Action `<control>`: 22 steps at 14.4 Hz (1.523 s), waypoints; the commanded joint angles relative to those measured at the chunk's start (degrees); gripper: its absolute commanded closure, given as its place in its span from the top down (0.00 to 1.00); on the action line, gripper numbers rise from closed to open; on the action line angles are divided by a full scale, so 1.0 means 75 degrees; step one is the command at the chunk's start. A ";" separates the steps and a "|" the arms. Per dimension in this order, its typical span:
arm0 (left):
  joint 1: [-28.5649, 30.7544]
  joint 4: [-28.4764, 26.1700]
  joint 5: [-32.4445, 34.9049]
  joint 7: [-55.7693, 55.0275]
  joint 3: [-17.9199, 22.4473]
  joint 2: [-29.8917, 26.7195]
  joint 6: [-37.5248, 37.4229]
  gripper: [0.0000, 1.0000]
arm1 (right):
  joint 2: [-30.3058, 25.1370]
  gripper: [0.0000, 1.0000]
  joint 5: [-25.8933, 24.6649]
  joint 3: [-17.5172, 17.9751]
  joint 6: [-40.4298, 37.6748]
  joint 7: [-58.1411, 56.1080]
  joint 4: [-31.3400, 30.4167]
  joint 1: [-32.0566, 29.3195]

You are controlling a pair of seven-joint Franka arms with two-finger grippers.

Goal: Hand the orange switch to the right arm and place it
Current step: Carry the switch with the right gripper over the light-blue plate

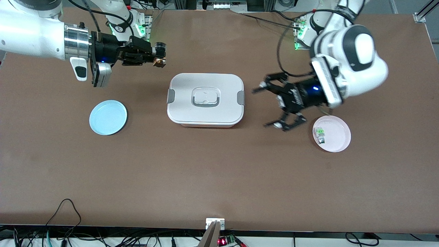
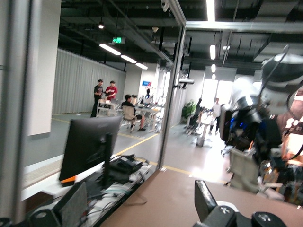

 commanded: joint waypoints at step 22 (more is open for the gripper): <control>0.1113 0.0355 1.0365 -0.9114 0.1746 -0.1208 -0.0677 1.00 | 0.2926 0.15 -0.6193 -0.2050 0.5596 -1.1901 -0.2448 -0.0206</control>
